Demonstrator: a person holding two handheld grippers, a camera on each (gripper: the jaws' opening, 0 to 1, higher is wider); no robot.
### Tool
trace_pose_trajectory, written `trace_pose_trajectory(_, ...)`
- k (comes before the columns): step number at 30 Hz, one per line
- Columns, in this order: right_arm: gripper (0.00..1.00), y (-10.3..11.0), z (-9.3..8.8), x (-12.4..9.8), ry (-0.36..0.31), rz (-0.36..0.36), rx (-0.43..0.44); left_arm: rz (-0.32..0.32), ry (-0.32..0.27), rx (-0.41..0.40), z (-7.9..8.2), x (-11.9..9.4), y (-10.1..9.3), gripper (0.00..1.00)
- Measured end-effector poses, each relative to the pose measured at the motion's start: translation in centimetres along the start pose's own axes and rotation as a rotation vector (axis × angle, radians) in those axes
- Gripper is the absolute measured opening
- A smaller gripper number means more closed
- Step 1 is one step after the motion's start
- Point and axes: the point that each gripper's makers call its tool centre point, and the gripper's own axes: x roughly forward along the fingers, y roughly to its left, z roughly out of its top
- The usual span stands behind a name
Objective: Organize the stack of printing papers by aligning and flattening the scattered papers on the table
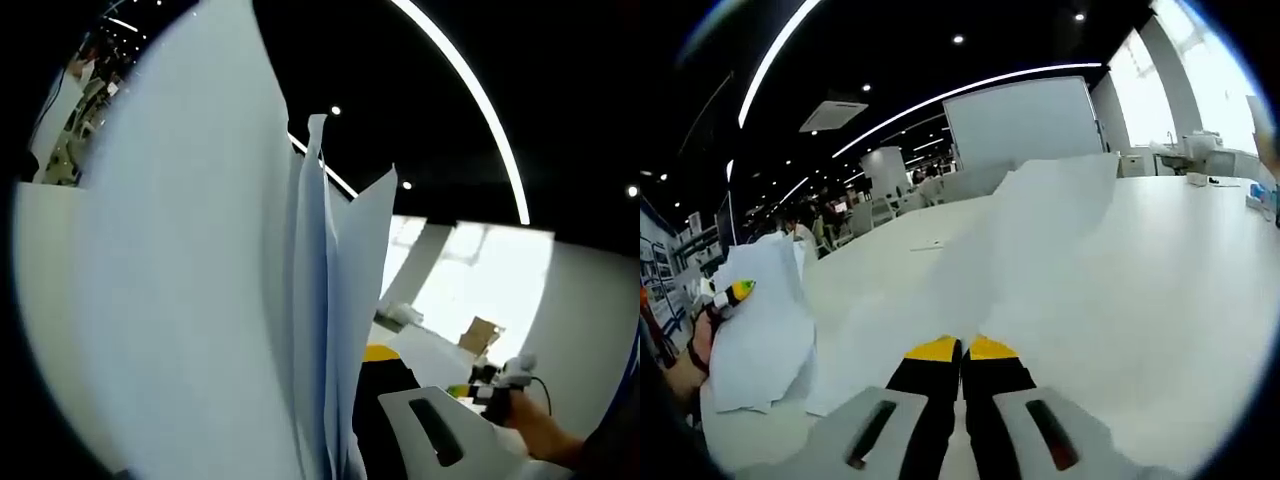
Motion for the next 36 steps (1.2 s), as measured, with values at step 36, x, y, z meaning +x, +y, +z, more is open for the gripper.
trace_pose_trajectory(36,0.00,-0.8,1.6,-1.0,-0.082,-0.076,-0.060,0.001,-0.002,0.000,0.0,0.0,0.0,0.06)
